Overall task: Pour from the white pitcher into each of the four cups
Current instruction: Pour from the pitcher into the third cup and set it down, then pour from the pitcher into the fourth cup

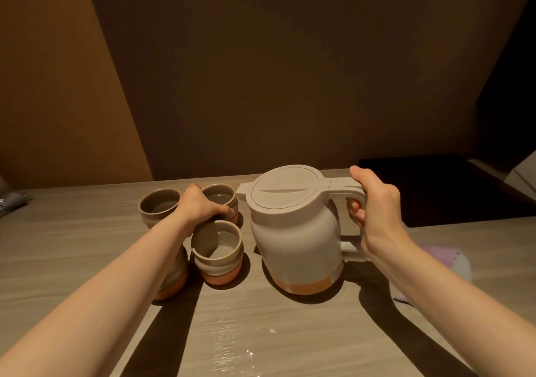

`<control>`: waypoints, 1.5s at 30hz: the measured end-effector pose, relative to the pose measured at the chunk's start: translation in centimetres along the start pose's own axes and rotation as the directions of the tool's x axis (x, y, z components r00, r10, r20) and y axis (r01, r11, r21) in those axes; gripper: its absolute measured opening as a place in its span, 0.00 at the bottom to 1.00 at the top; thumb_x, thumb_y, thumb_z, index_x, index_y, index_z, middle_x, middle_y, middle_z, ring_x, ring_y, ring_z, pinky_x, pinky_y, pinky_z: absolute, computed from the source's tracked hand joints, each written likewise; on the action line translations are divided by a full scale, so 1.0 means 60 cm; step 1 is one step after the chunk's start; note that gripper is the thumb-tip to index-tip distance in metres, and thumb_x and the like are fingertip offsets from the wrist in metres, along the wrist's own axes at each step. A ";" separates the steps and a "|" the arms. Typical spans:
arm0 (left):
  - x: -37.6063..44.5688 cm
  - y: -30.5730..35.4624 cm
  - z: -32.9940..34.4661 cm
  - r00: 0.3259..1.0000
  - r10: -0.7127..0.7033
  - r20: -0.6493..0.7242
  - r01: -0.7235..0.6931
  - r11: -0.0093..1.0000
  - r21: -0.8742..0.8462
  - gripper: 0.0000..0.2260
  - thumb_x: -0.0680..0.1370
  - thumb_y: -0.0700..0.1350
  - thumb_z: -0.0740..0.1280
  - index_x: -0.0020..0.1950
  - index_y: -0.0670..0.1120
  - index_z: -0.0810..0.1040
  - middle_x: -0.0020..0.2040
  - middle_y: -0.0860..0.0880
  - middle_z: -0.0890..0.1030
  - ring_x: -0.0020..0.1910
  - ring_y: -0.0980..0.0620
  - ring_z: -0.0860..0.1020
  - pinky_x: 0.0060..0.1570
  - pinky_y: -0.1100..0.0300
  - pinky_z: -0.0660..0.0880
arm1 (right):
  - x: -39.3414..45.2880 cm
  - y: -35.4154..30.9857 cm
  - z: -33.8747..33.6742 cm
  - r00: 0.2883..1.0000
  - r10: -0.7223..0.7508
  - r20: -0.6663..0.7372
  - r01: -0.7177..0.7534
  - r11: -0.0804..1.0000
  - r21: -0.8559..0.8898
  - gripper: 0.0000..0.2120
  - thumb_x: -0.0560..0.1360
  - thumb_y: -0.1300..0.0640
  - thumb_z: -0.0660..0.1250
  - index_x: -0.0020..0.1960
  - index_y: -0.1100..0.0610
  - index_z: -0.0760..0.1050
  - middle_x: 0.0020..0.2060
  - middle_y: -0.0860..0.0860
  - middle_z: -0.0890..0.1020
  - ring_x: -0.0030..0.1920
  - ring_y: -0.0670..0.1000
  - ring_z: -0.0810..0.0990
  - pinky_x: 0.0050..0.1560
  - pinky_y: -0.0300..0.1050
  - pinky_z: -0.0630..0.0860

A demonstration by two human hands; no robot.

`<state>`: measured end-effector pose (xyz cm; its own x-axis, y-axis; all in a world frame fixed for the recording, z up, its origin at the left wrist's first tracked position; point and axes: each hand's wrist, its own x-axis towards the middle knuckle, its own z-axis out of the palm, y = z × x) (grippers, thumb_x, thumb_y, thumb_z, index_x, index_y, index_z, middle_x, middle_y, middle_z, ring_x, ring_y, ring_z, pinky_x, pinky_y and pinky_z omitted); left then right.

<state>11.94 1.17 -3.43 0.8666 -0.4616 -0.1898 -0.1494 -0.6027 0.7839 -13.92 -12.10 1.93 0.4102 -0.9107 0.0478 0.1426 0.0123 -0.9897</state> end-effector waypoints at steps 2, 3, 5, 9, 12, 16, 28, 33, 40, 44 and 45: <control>-0.001 -0.001 0.002 1.000 0.001 0.000 -0.001 1.000 0.014 0.30 0.63 0.45 0.82 0.55 0.46 0.66 0.47 0.46 0.76 0.40 0.51 0.76 0.34 0.59 0.75 | -0.001 0.000 -0.001 1.000 -0.007 0.014 0.007 1.000 0.000 0.18 0.77 0.49 0.65 0.34 0.58 0.77 0.27 0.51 0.76 0.30 0.49 0.73 0.31 0.40 0.68; -0.002 -0.002 0.002 1.000 0.006 0.002 -0.006 1.000 0.020 0.30 0.63 0.45 0.82 0.55 0.46 0.66 0.46 0.46 0.76 0.41 0.52 0.76 0.34 0.59 0.75 | -0.002 0.001 -0.001 1.000 -0.009 0.020 0.009 1.000 -0.001 0.17 0.77 0.48 0.65 0.35 0.59 0.78 0.29 0.53 0.78 0.33 0.52 0.75 0.33 0.42 0.69; -0.004 -0.001 0.002 1.000 0.022 0.005 -0.023 0.999 0.042 0.32 0.63 0.46 0.82 0.57 0.46 0.65 0.47 0.47 0.74 0.43 0.51 0.76 0.37 0.58 0.76 | -0.002 0.002 -0.001 1.000 -0.014 0.027 0.015 1.000 -0.006 0.17 0.77 0.48 0.65 0.36 0.59 0.79 0.30 0.54 0.78 0.34 0.53 0.75 0.34 0.44 0.69; -0.007 -0.001 -0.004 0.999 0.041 0.034 -0.045 0.993 0.113 0.41 0.62 0.49 0.82 0.68 0.43 0.65 0.56 0.44 0.75 0.53 0.46 0.77 0.49 0.52 0.79 | -0.006 0.001 0.000 0.999 -0.009 0.034 0.009 1.000 0.003 0.18 0.77 0.48 0.66 0.34 0.60 0.78 0.29 0.55 0.77 0.33 0.52 0.74 0.35 0.45 0.69; -0.012 0.002 -0.018 0.996 0.075 0.050 -0.082 0.984 0.161 0.48 0.61 0.50 0.82 0.75 0.43 0.60 0.68 0.42 0.72 0.64 0.42 0.73 0.59 0.48 0.75 | -0.013 -0.001 0.001 1.000 -0.001 0.031 0.001 1.000 -0.003 0.18 0.77 0.48 0.66 0.35 0.61 0.78 0.33 0.58 0.77 0.34 0.52 0.75 0.34 0.42 0.68; -0.027 0.006 -0.053 0.992 0.126 0.021 -0.128 0.979 0.156 0.48 0.63 0.46 0.81 0.76 0.45 0.58 0.72 0.43 0.69 0.69 0.41 0.70 0.62 0.47 0.71 | -0.023 -0.007 0.001 0.999 -0.012 0.038 0.013 0.999 -0.032 0.18 0.77 0.49 0.65 0.33 0.59 0.76 0.24 0.48 0.74 0.25 0.43 0.71 0.27 0.36 0.66; -0.032 -0.047 -0.131 0.941 0.177 -0.287 -0.100 0.959 0.263 0.39 0.68 0.45 0.79 0.73 0.44 0.63 0.71 0.40 0.67 0.70 0.39 0.65 0.65 0.42 0.68 | -0.058 -0.023 0.010 0.997 -0.023 0.077 0.024 0.999 -0.024 0.21 0.77 0.51 0.65 0.27 0.57 0.70 0.19 0.46 0.69 0.21 0.43 0.66 0.26 0.38 0.62; -0.017 -0.075 -0.128 0.988 0.025 -0.155 -0.006 0.992 0.123 0.48 0.67 0.46 0.79 0.78 0.44 0.52 0.74 0.39 0.63 0.71 0.37 0.65 0.65 0.43 0.70 | -0.062 -0.024 0.014 0.996 -0.019 0.092 0.023 0.999 -0.038 0.22 0.77 0.51 0.65 0.26 0.57 0.70 0.20 0.48 0.69 0.22 0.44 0.66 0.26 0.38 0.63; -0.002 -0.091 -0.120 0.989 -0.009 -0.146 0.011 1.000 0.010 0.47 0.67 0.45 0.79 0.77 0.43 0.53 0.72 0.39 0.67 0.69 0.38 0.69 0.63 0.44 0.71 | -0.065 -0.023 0.020 0.994 -0.012 0.113 0.018 0.998 -0.054 0.25 0.77 0.51 0.65 0.22 0.53 0.69 0.18 0.47 0.68 0.21 0.44 0.65 0.28 0.40 0.62; -0.004 -0.100 -0.120 0.988 -0.066 -0.140 0.056 0.996 -0.073 0.44 0.65 0.46 0.80 0.73 0.43 0.58 0.67 0.39 0.71 0.65 0.39 0.72 0.58 0.47 0.73 | -0.067 -0.021 0.024 0.994 -0.011 0.112 0.017 0.998 -0.056 0.24 0.77 0.52 0.65 0.22 0.54 0.68 0.18 0.46 0.67 0.20 0.43 0.64 0.26 0.39 0.61; -0.005 -0.102 -0.119 0.986 -0.066 -0.152 0.055 0.996 -0.075 0.43 0.65 0.46 0.81 0.71 0.43 0.59 0.66 0.39 0.72 0.64 0.39 0.73 0.56 0.48 0.73 | -0.067 -0.021 0.025 0.994 -0.013 0.113 0.020 0.998 -0.061 0.24 0.77 0.52 0.65 0.23 0.54 0.69 0.18 0.46 0.67 0.20 0.43 0.64 0.26 0.38 0.61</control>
<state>15.97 9.66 -3.95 0.9367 -0.3169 -0.1489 -0.0656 -0.5768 0.8142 -14.42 -7.84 3.16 0.5075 -0.8584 0.0751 0.0952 -0.0308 -0.9950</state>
